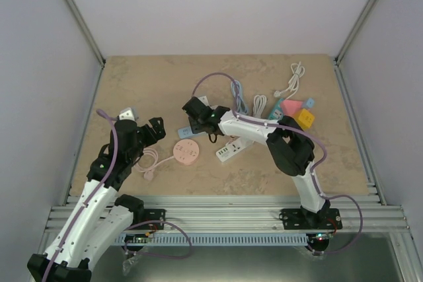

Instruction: Insert the plug

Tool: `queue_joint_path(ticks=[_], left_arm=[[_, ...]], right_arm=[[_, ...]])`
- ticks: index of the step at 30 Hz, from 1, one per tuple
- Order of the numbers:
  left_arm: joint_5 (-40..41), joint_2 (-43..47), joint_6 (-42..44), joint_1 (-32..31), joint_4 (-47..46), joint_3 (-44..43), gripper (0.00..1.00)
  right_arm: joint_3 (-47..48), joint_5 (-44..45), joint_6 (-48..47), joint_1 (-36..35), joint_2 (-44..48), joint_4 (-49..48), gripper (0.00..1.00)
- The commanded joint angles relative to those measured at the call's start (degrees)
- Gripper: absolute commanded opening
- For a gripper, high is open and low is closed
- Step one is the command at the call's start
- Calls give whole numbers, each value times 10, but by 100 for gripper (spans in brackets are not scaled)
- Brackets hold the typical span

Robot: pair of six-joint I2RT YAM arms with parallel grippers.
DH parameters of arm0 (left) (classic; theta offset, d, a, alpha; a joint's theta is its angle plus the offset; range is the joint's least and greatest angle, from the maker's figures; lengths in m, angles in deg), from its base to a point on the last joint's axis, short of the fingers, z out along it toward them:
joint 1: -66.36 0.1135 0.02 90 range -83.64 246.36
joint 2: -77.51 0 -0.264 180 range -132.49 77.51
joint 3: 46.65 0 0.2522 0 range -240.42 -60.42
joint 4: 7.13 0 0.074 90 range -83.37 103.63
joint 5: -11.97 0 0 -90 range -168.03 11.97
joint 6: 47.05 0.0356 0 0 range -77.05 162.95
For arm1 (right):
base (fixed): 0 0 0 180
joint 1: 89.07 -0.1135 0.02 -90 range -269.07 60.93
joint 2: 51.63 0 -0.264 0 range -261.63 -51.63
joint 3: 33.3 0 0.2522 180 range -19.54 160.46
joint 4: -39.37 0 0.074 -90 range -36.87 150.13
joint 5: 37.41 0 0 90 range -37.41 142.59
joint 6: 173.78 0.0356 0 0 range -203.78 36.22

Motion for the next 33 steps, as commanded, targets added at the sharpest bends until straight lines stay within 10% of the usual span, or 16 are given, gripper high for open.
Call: queue_joint_path(ticks=[1,24,33], left_arm=[[7,4,4,2,4,2,99],[19,-10,-2,3,5,2,99],[43,-27,-10,3,3,-2,99]], right_arm=[[-64,-30,14,-11,-29,110,22],[-96,-41,-29,-11,-40,27,43],[2,-65,-120,-2,28,-2,93]])
